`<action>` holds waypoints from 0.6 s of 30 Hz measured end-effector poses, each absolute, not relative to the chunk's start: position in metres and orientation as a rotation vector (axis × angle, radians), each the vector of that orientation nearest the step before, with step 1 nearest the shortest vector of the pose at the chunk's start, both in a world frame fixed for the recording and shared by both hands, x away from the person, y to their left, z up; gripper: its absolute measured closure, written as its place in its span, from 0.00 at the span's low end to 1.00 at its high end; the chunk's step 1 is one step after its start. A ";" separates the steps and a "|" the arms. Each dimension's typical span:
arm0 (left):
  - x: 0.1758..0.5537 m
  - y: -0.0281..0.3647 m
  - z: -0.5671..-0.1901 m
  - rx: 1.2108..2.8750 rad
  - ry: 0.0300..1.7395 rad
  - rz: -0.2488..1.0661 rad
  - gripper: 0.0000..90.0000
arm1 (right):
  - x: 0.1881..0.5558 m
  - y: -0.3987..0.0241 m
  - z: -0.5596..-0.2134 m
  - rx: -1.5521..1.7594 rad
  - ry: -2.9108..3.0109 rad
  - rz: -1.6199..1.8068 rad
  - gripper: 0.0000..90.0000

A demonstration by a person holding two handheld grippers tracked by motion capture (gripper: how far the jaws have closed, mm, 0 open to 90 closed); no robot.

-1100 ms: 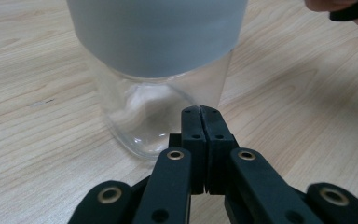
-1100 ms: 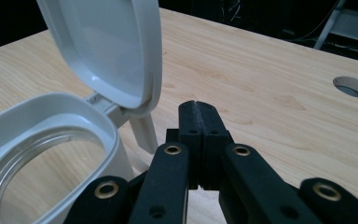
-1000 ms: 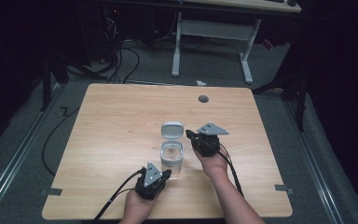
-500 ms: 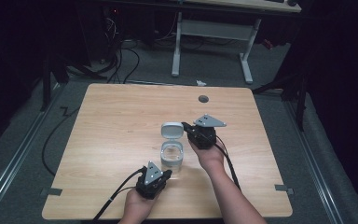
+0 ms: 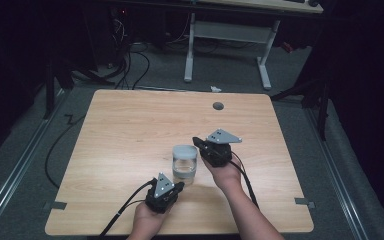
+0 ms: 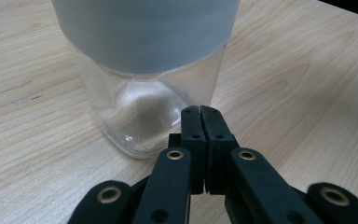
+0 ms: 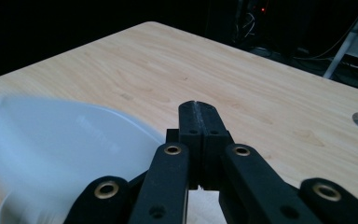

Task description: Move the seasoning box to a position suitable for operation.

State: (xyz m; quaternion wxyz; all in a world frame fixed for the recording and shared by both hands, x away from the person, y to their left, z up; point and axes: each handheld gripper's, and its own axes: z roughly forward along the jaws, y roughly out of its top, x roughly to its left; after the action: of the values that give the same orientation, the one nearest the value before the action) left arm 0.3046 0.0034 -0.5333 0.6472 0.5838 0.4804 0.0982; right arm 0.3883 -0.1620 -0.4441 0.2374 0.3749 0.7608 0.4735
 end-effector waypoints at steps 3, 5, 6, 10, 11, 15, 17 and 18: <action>0.305 0.004 -0.533 1.325 1.093 0.221 0.99 | 0.382 -0.162 -0.447 1.017 2.089 1.295 1.00; 0.304 0.004 -0.533 1.323 1.093 0.218 0.99 | 0.377 -0.164 -0.448 1.020 2.086 1.303 1.00; 0.304 0.004 -0.533 1.325 1.088 0.220 0.99 | 0.374 -0.166 -0.449 1.019 2.084 1.305 1.00; 0.303 0.004 -0.533 1.326 1.085 0.218 0.99 | 0.372 -0.168 -0.449 1.020 2.076 1.307 1.00; 0.303 0.004 -0.533 1.325 1.084 0.218 0.99 | 0.372 -0.170 -0.449 1.019 2.071 1.305 1.00; 0.303 0.005 -0.533 1.323 1.084 0.213 0.99 | 0.372 -0.173 -0.449 1.026 2.065 1.301 1.00; 0.303 0.005 -0.533 1.317 1.087 0.206 0.99 | 0.371 -0.175 -0.448 1.028 2.059 1.308 1.00; 0.303 0.005 -0.533 1.317 1.091 0.196 0.99 | 0.371 -0.177 -0.448 1.034 2.055 1.305 1.00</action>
State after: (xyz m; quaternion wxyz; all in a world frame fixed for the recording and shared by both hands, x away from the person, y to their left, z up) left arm 0.3032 0.0053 -0.5326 0.6519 0.5802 0.4806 0.0864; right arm 0.3707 -0.1774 -0.4479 0.2459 0.3791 0.7530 0.4783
